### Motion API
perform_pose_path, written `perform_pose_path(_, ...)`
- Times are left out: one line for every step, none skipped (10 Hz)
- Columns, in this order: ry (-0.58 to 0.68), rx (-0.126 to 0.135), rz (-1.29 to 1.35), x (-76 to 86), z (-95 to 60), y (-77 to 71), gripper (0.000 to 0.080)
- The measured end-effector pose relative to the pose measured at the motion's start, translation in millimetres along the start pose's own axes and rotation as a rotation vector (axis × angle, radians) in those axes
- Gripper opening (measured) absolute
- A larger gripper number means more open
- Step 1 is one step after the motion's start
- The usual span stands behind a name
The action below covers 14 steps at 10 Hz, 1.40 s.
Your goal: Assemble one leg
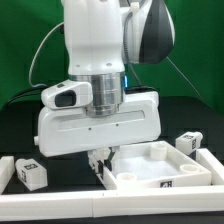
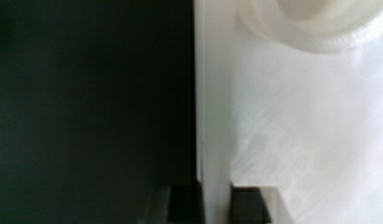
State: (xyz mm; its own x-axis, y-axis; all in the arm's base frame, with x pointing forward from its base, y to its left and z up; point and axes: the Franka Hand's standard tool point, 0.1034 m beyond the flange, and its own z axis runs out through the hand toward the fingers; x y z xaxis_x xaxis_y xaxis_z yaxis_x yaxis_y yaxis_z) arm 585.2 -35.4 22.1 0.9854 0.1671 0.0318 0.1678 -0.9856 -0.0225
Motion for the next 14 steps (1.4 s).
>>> perform_pose_path(-0.029, 0.016, 0.062, 0.7, 2.9, -5.3, 0.0051)
perform_pose_path(-0.036, 0.02, 0.087, 0.7, 4.1, -6.0, 0.0051)
perform_pose_path(-0.038, 0.02, 0.106, 0.9, 4.2, -7.5, 0.0051)
perform_pose_path(-0.043, 0.02, 0.134, 1.4, 4.3, -9.9, 0.0051)
perform_pose_path(-0.054, 0.017, 0.195, 2.2, 4.5, -14.8, 0.0051)
perform_pose_path(-0.06, -0.01, 0.224, 2.3, 4.5, -14.9, 0.0051)
perform_pose_path(-0.064, -0.04, 0.227, 2.4, 4.4, -15.0, 0.0052)
perform_pose_path(-0.067, -0.057, 0.231, 2.4, 4.2, -14.9, 0.0052)
perform_pose_path(-0.071, -0.068, 0.228, 2.3, 4.0, -14.8, 0.0052)
perform_pose_path(-0.071, -0.067, 0.221, 2.1, 4.0, -14.7, 0.0054)
perform_pose_path(-0.071, -0.067, 0.221, 2.1, 4.2, -14.9, 0.0208)
perform_pose_path(-0.071, -0.067, 0.221, 2.1, 4.2, -15.0, 0.0208)
perform_pose_path(-0.071, -0.067, 0.221, 2.2, 4.1, -15.0, 0.0345)
perform_pose_path(-0.068, -0.066, 0.221, 2.5, 2.2, -15.0, 0.0527)
